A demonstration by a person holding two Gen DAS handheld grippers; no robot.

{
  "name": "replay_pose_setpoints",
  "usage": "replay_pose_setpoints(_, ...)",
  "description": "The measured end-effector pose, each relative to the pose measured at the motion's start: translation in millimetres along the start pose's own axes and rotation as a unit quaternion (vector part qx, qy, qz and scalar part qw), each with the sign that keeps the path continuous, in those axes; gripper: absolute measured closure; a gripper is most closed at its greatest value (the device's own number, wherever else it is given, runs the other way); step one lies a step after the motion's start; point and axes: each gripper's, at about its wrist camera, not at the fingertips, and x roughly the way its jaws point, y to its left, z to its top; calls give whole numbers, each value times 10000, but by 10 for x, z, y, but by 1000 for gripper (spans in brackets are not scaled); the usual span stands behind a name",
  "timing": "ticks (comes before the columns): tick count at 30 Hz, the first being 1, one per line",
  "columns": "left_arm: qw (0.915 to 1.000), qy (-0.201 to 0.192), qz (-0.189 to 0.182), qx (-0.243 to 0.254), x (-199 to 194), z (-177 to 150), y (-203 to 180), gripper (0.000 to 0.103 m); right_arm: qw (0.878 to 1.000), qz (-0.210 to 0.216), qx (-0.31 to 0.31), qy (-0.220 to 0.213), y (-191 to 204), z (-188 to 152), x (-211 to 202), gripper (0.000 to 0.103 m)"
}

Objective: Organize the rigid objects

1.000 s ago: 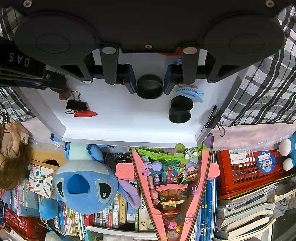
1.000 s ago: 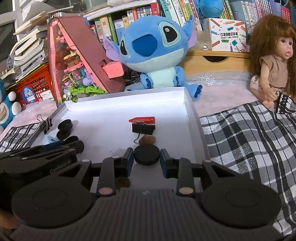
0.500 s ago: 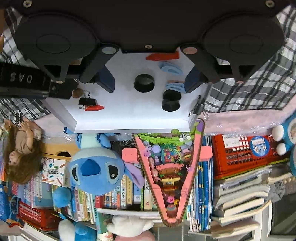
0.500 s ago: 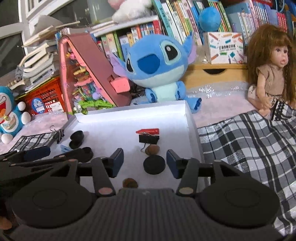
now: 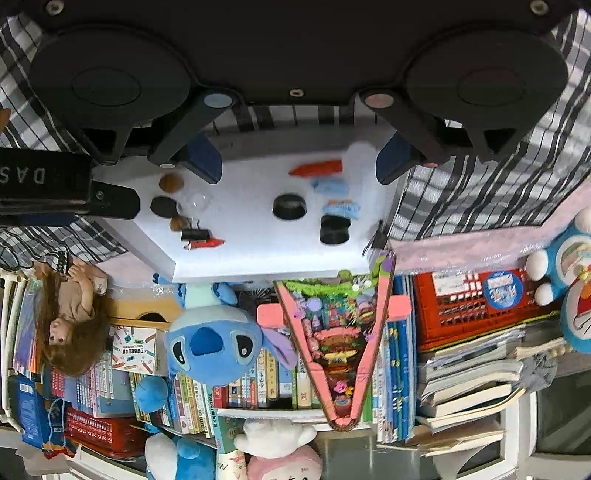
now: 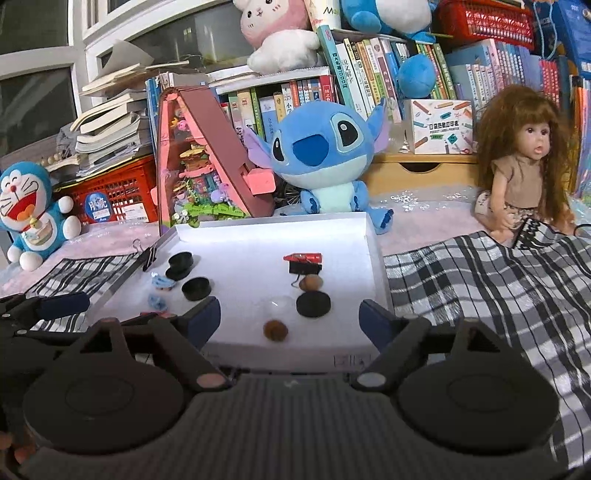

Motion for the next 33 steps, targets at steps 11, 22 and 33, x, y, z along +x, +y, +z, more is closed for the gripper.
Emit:
replay_pose_setpoints(11, 9992, 282, 240, -167, -68, -304, 135, 13, 9996, -163, -194, 141, 41, -301, -132, 8)
replay_pose_setpoints(22, 9973, 507, 407, -329, 41, -433, 244, 13, 9982, -333, -300, 401, 77, -500, -27, 5)
replay_pose_setpoints(33, 9960, 656, 509, -340, 79, -456, 330, 10, 9963, -490, -331, 631, 92, -595, 74, 1)
